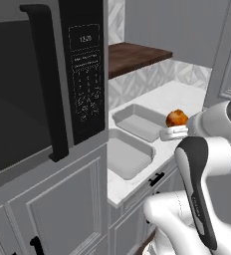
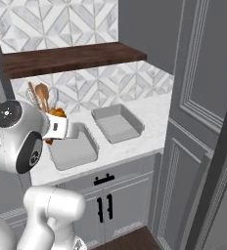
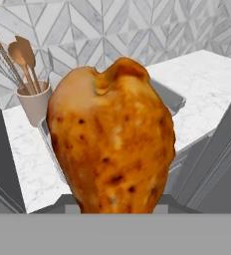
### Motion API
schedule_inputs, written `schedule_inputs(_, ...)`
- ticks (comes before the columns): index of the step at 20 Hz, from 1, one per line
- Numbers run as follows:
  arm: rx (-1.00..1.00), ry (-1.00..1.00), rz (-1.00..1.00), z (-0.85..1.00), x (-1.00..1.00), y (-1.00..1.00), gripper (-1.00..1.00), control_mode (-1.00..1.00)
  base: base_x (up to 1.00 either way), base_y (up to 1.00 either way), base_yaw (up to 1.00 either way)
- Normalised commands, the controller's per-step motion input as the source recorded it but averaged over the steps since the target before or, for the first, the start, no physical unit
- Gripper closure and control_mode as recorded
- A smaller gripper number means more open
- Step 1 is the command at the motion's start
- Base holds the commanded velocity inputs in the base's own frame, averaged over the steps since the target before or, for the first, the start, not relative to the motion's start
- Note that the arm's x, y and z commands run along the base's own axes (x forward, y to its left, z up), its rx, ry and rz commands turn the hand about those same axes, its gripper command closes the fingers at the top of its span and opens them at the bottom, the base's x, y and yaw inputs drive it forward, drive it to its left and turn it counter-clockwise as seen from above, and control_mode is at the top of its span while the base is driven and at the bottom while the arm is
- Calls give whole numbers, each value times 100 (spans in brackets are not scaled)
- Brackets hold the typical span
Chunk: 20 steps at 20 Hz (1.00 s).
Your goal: Place one lemon and one chicken drumstick in each tupperware on the nearby counter, to pack two identical lunches.
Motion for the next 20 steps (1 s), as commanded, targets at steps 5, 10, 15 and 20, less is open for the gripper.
schedule_inputs(5,0,0,0,0,0,0,100,100,34,4,11)
schedule_inputs(10,0,0,0,0,0,0,100,100,32,0,10)
schedule_inputs(15,0,0,0,0,0,0,100,100,49,0,15)
schedule_inputs(20,0,0,0,0,0,0,100,100,25,-43,0)
